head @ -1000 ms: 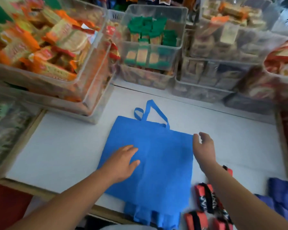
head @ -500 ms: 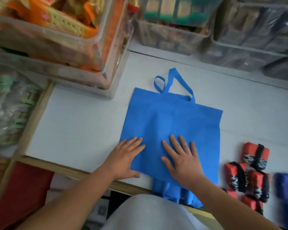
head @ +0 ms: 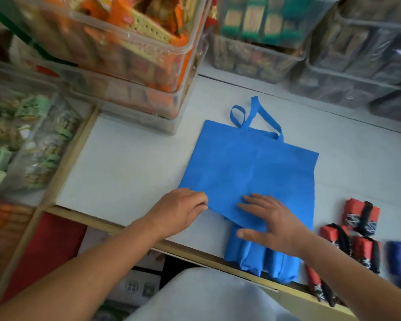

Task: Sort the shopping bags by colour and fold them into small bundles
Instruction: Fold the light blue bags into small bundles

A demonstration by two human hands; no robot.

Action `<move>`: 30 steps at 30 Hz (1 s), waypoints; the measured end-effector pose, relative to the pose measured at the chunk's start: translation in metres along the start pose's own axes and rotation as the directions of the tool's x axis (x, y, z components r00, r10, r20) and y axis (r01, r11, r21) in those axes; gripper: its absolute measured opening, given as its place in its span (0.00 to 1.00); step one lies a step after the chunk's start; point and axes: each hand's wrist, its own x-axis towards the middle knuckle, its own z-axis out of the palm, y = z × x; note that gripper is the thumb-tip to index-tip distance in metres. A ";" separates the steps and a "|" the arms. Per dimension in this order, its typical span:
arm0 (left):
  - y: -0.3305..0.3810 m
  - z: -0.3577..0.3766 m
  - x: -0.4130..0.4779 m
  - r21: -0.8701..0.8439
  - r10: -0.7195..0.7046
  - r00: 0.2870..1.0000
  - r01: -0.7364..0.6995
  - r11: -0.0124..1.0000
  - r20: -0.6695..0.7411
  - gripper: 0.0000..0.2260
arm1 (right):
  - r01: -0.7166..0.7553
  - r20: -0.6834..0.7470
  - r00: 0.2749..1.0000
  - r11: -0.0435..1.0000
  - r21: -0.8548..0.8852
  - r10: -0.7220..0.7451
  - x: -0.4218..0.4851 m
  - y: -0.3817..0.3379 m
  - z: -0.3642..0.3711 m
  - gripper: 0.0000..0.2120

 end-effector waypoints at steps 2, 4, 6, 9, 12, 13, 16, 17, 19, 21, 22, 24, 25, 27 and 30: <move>0.013 -0.022 0.008 -0.009 -0.006 0.999 0.006 1.000 -0.053 0.11 | 0.055 -0.028 0.998 0.996 -0.069 -0.057 -0.014 -0.007 -0.005 0.38; 0.022 -0.039 0.019 -0.011 -0.002 0.996 0.001 1.000 -0.084 0.12 | 0.021 -0.065 0.998 0.996 -0.083 -0.026 -0.022 -0.001 -0.012 0.28; 0.027 -0.053 0.032 0.001 -0.014 0.992 0.014 1.000 -0.129 0.10 | -0.100 -0.092 0.991 0.993 -0.067 0.094 -0.026 0.012 -0.031 0.19; 0.026 -0.070 0.053 -0.058 -0.089 0.974 0.079 0.995 -0.209 0.04 | -0.202 -0.096 0.970 0.961 0.188 0.222 -0.038 0.042 -0.065 0.08; 0.025 -0.081 0.085 -0.109 -0.157 0.961 0.135 0.985 -0.226 0.03 | -0.267 -0.188 0.896 0.826 0.496 0.403 -0.051 0.068 -0.085 0.06; 0.025 -0.083 0.099 -0.083 -0.164 0.958 0.148 0.985 -0.236 0.03 | -0.268 -0.227 0.860 0.783 0.561 0.457 -0.050 0.077 -0.086 0.07; 0.031 -0.079 0.137 0.190 -0.086 0.932 0.161 0.968 -0.353 0.17 | -0.269 -0.248 0.739 0.612 0.744 0.626 -0.031 0.101 -0.080 0.07; 0.034 -0.074 0.146 0.260 -0.046 0.933 0.146 0.954 -0.356 0.21 | -0.262 -0.240 0.709 0.563 0.784 0.663 -0.021 0.108 -0.079 0.12; 0.039 -0.060 0.157 0.357 0.022 0.962 0.080 0.931 -0.273 0.24 | -0.261 -0.219 0.678 0.508 0.820 0.702 -0.001 0.121 -0.079 0.18; 0.032 -0.038 0.164 0.446 0.059 0.988 0.011 0.895 -0.144 0.25 | -0.284 -0.207 0.689 0.521 0.805 0.695 0.019 0.134 -0.084 0.12; 0.028 -0.029 0.166 0.480 0.048 0.996 -0.009 0.877 -0.069 0.25 | -0.318 -0.193 0.692 0.534 0.783 0.695 0.029 0.140 -0.085 0.08; 0.020 -0.016 0.173 0.470 -0.019 0.998 -0.014 0.882 0.065 0.26 | -0.407 -0.177 0.695 0.584 0.702 0.697 0.048 0.151 -0.087 0.09; 0.017 -0.012 0.178 0.442 -0.096 0.986 0.026 0.896 0.137 0.27 | -0.447 -0.175 0.699 0.614 0.650 0.693 0.057 0.155 -0.088 0.11; 0.008 0.000 0.185 0.451 -0.206 0.951 0.083 0.888 0.232 0.27 | -0.504 -0.195 0.687 0.653 0.565 0.700 0.072 0.167 -0.085 0.09; -0.010 0.019 0.186 0.456 -0.228 0.938 0.089 0.886 0.261 0.30 | -0.549 -0.273 0.659 0.696 0.462 0.701 0.089 0.182 -0.082 0.08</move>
